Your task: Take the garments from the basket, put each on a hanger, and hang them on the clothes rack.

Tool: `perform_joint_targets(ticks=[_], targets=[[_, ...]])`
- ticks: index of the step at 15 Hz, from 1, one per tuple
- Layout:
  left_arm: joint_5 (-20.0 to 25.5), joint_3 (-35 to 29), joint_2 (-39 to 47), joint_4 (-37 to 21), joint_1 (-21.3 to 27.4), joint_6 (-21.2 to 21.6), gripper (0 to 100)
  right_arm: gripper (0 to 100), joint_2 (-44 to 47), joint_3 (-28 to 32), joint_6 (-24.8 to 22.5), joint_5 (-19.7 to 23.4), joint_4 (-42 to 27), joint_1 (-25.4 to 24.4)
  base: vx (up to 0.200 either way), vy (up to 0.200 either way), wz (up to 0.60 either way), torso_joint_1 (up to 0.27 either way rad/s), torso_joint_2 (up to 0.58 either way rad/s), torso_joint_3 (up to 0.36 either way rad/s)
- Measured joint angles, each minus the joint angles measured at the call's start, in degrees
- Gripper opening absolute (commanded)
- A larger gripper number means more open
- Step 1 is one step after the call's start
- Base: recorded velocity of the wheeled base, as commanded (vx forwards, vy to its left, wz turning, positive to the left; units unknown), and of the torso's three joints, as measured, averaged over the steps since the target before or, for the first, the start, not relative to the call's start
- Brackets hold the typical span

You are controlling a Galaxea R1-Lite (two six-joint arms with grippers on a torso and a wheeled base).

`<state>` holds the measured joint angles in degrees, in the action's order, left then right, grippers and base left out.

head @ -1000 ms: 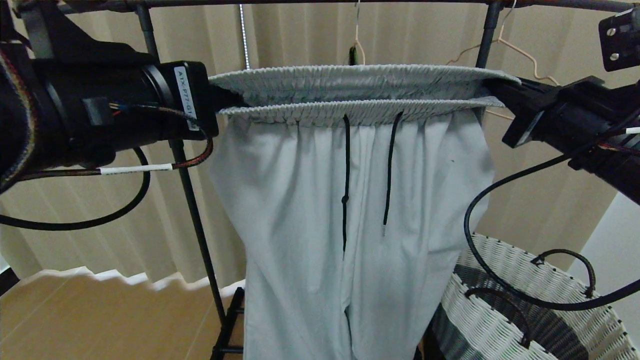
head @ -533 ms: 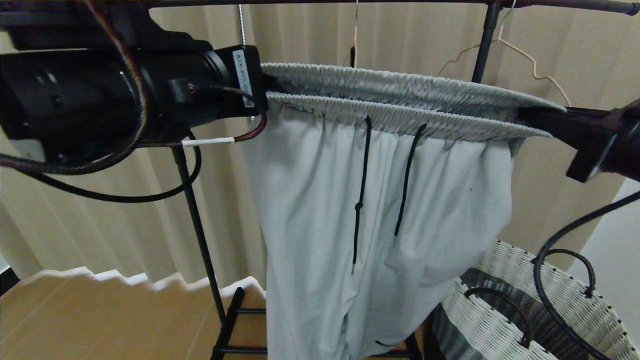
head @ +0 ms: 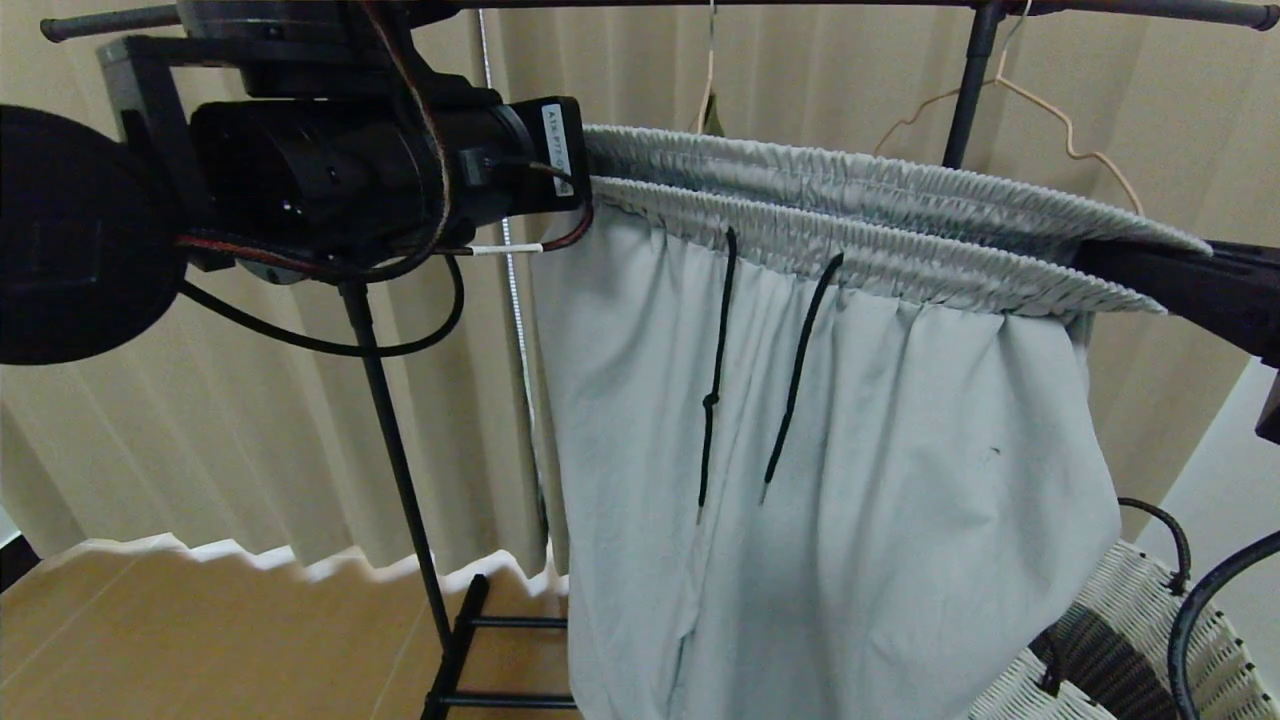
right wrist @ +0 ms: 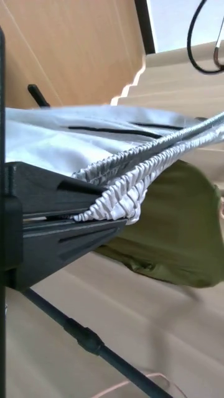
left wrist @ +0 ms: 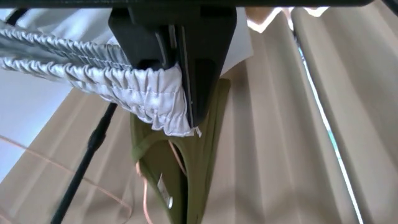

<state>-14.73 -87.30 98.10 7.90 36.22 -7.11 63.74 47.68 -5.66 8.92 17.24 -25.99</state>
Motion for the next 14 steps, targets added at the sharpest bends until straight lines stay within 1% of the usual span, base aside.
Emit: perform_joint_targets(ticks=[2, 4, 7, 8, 11, 14], targets=[[0.0, 0.7, -0.1, -1.4, -0.4, 0.1, 0, 0, 0.1, 0.0, -0.3, -0.2, 0.0, 0.0, 0.000, 0.000, 0.00, 0.000, 0.00, 0.000], [0.4, 1.5, -1.6, -5.2, -1.0, 0.2, 0, 0, 0.6, 0.4, -0.4, -0.2, 0.2, 0.7, 0.000, 0.000, 0.00, 0.000, 0.00, 0.000], [1.4, 2.9, -4.7, -9.0, -1.5, 0.5, 0, 0, 3.0, 2.0, -2.2, -0.2, 2.0, 3.6, 0.000, 0.000, 0.00, 0.000, 0.00, 0.000], [2.7, 3.7, -6.2, -10.5, -1.5, 1.1, 0, 0, 4.4, 2.8, -2.7, -0.2, 3.9, 4.5, 0.000, 0.000, 0.00, 0.000, 0.00, 0.000], [9.1, 8.2, -12.1, -14.1, -1.9, 5.0, 0, 0, 11.0, 6.5, -3.3, -0.2, 10.6, 5.8, 0.000, 0.000, 0.00, 0.000, 0.00, 0.000], [15.2, 14.4, -18.3, -14.3, -2.3, 10.2, 0, 0, 18.1, 11.7, -3.3, 0.1, 15.9, 6.2, 0.000, 0.000, 0.00, 0.000, 0.00, 0.000]])
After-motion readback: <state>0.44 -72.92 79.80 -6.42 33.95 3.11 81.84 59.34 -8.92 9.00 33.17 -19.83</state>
